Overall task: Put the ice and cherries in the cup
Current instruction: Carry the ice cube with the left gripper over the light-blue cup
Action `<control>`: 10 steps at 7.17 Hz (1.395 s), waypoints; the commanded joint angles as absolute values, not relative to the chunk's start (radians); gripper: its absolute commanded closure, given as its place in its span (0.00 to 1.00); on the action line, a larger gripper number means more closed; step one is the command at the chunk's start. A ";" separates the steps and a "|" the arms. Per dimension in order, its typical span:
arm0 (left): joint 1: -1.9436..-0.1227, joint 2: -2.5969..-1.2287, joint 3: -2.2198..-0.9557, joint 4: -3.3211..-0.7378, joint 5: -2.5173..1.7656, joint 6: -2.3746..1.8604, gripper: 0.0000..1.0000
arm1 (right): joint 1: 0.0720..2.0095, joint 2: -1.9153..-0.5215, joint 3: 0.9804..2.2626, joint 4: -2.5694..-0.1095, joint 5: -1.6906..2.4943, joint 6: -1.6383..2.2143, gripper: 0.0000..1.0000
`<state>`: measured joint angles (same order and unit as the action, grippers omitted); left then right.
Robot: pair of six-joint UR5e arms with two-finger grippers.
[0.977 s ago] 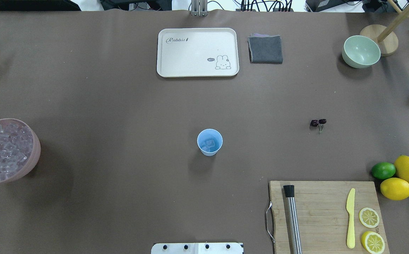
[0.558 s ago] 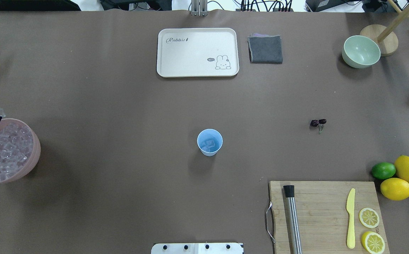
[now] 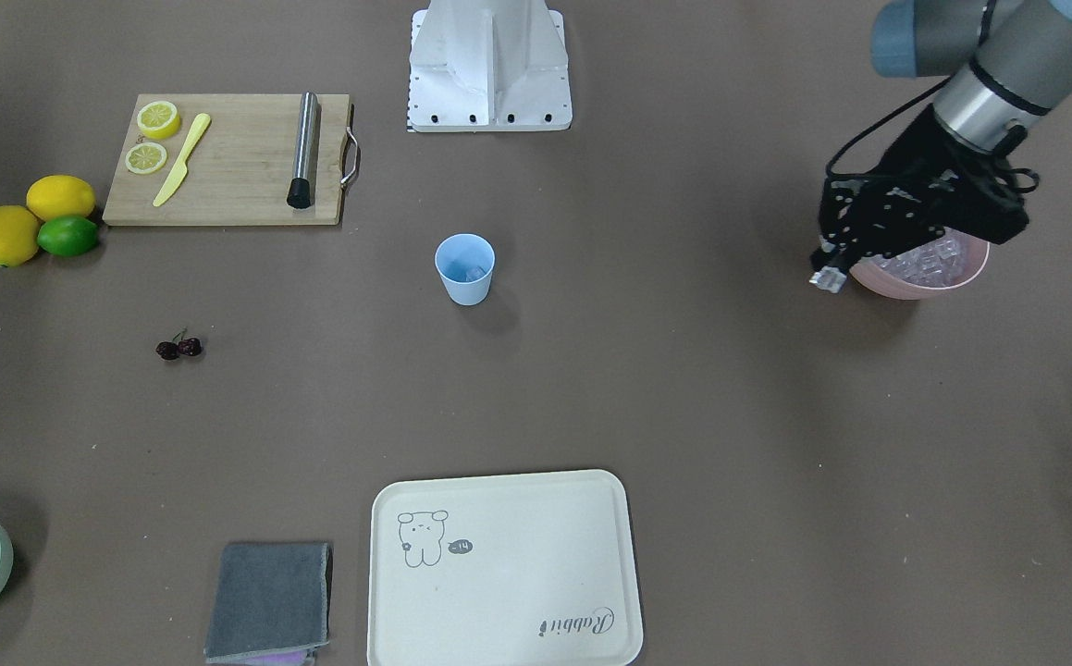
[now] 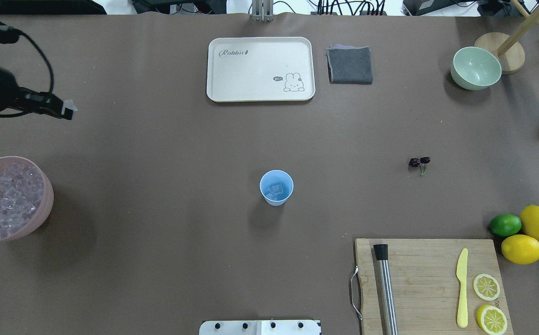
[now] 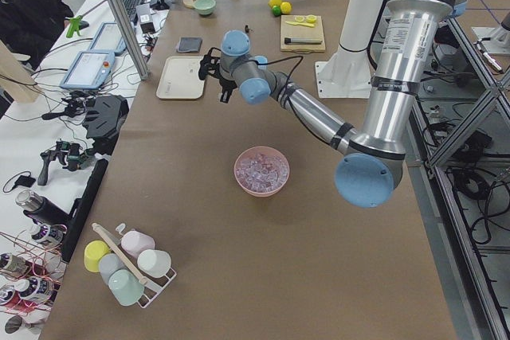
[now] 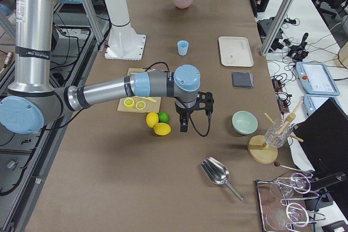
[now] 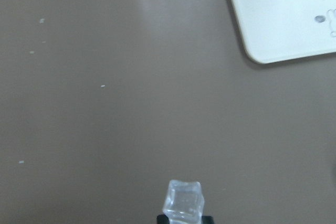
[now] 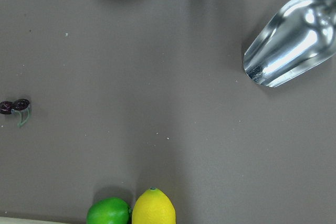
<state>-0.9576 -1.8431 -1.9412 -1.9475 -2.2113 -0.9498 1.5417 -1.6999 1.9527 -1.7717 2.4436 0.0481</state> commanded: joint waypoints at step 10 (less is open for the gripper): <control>-0.384 -2.252 -1.712 -1.942 -1.618 -1.376 1.00 | 1.542 -1.715 1.953 -1.772 2.445 0.049 0.00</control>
<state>-0.3859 -2.2375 -1.7464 -1.9207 -1.6220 -1.3767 1.5417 -1.7157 1.9514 -1.7718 2.4452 0.0491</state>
